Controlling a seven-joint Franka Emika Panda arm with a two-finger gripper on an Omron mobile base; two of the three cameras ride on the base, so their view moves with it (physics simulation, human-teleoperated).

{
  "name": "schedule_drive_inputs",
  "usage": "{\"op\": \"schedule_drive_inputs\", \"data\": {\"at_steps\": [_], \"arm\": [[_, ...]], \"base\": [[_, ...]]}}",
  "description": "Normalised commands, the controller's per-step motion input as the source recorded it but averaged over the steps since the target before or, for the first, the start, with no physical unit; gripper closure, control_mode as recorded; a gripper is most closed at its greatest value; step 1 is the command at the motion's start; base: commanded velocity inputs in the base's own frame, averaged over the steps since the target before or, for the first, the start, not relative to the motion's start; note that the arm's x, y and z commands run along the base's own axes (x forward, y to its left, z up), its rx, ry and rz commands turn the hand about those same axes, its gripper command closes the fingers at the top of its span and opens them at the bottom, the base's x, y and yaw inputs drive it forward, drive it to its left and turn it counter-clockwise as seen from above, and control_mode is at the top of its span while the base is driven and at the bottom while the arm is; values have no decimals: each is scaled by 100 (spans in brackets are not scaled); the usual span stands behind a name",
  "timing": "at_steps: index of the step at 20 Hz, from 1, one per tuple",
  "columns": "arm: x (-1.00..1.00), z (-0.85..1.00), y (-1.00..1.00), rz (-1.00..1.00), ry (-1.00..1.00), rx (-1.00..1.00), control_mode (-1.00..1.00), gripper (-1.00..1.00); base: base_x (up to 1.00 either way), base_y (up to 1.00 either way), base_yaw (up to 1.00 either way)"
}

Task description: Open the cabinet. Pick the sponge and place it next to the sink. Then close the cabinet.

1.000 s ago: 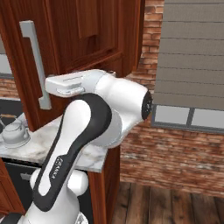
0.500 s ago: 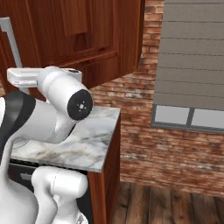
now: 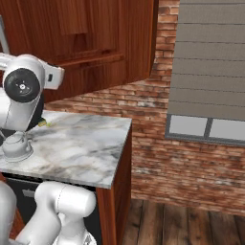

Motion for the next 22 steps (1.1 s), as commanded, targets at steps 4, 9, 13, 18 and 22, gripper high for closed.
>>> {"op": "schedule_drive_inputs", "data": {"at_steps": [4, 9, 13, 18, 22], "arm": [[69, 17, 27, -29, 16, 0, -100, -100], [65, -2, 24, -26, 2, -1, -100, -100], [50, -22, 25, -24, 0, -2, -100, -100], [41, -2, 21, -24, -1, -1, -100, -100], [48, 0, 9, -25, -1, 0, -100, -100]], "base": [[0, 0, 0], [0, 0, 0], [0, 0, 0], [0, 0, 0], [0, 0, 0]]}}
